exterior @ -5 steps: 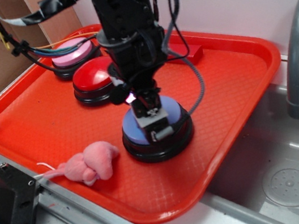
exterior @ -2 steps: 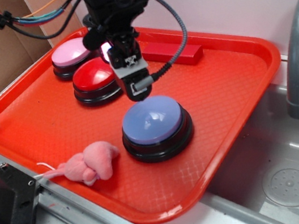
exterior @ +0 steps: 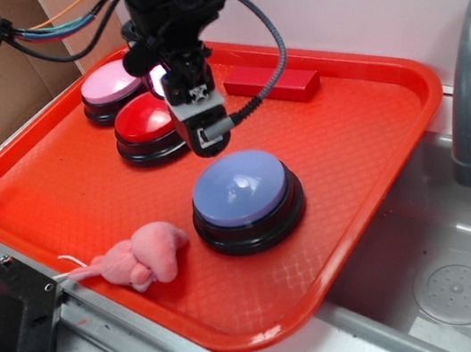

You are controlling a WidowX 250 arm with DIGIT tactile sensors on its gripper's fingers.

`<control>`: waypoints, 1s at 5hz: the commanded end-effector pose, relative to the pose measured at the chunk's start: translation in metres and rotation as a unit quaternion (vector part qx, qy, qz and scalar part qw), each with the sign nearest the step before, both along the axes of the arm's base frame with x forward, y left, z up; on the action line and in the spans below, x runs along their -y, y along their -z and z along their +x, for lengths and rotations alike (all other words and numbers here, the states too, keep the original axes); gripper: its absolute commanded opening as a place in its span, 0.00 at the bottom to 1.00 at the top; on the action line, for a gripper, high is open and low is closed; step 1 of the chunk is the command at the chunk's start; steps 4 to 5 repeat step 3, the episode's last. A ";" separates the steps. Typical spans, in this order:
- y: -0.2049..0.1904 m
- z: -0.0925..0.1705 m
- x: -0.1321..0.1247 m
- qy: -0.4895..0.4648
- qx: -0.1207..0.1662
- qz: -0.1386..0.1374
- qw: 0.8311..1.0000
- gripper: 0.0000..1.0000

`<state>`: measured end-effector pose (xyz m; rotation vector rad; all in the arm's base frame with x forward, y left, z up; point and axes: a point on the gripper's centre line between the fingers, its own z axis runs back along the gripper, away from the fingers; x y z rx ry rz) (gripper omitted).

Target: Push the purple button.

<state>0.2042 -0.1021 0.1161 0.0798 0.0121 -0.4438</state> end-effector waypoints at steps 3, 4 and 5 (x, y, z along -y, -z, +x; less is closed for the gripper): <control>-0.067 -0.022 -0.009 -0.036 0.071 -0.038 0.996 1.00; -0.067 -0.022 -0.009 -0.036 0.071 -0.038 0.996 1.00; -0.067 -0.022 -0.009 -0.036 0.071 -0.038 0.996 1.00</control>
